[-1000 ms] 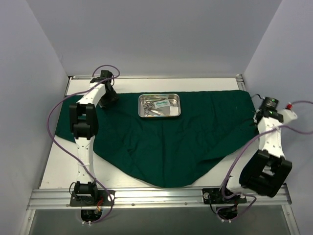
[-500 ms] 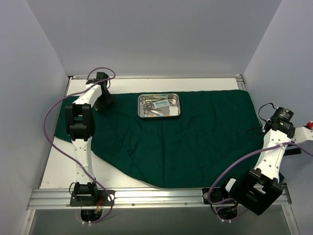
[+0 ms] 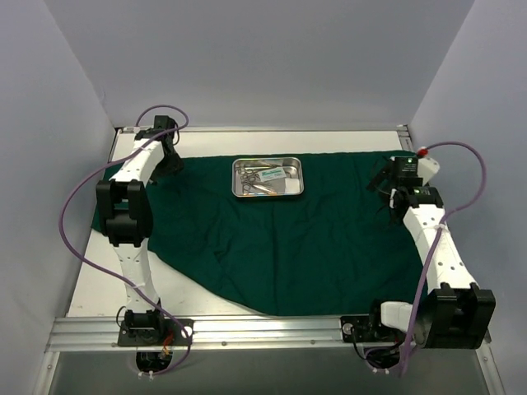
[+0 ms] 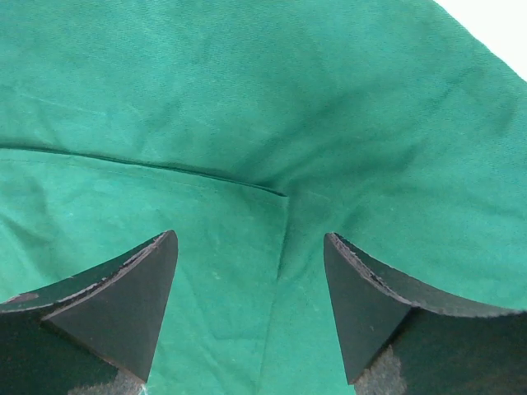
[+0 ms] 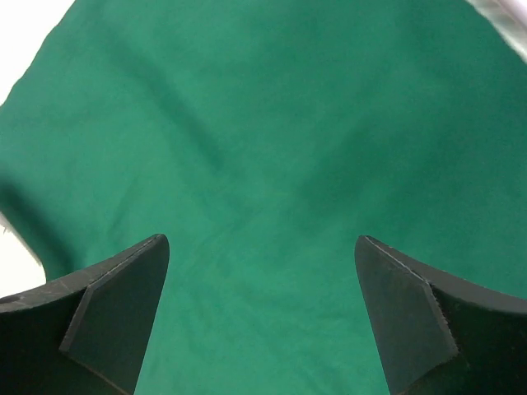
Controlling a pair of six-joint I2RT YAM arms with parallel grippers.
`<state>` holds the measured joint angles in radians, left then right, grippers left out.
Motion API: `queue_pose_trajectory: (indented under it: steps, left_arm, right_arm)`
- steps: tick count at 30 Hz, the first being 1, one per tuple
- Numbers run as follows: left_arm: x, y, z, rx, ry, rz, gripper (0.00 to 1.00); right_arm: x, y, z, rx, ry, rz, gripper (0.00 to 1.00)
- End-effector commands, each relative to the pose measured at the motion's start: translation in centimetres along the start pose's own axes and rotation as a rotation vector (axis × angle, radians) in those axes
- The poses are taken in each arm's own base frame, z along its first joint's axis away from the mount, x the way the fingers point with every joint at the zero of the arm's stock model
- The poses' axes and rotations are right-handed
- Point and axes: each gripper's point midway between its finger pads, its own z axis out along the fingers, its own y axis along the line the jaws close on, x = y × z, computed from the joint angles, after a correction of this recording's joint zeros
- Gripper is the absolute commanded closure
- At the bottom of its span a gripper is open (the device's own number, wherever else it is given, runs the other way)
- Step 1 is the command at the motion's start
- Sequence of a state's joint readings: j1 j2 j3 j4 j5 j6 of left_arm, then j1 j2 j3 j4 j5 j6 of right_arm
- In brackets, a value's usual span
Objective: Open and lay out the surgical kit
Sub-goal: Open the surgical kit at the center of the board.
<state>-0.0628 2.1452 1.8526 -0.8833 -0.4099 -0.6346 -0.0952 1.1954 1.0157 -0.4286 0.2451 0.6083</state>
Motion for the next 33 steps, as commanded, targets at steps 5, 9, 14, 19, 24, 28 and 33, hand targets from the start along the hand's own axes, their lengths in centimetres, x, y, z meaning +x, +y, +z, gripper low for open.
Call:
queue_pose_trajectory:
  steps: [5,9,14,19,24,28,33]
  left_arm:
    - [0.3,1.0,0.1,-0.048,-0.011,0.015,0.19]
    - [0.3,0.3,1.0,-0.067,-0.007,0.018,0.2]
    - [0.9,-0.3,2.4,-0.083,0.005,0.037,0.23]
    - [1.4,-0.9,3.1,-0.091,0.013,0.049,0.3]
    - [1.6,-0.4,3.4,-0.126,0.01,0.051,0.43]
    - [1.6,0.2,3.4,-0.149,0.004,0.057,0.63]
    - [1.6,0.7,3.2,-0.163,-0.004,0.058,0.79]
  right_arm:
    - [4.4,7.4,0.1,-0.237,0.051,-0.206,0.1]
    - [7.4,9.3,0.3,-0.293,0.085,-0.285,0.1]
    - [9.2,10.0,0.7,-0.323,0.105,-0.339,0.1]
    - [10.3,10.4,0.8,-0.342,0.118,-0.365,0.1]
    - [10.7,10.3,1.1,-0.34,0.123,-0.376,0.1]
    - [11.0,10.1,1.2,-0.338,0.125,-0.396,0.1]
    - [11.1,9.8,1.2,-0.337,0.123,-0.401,0.1]
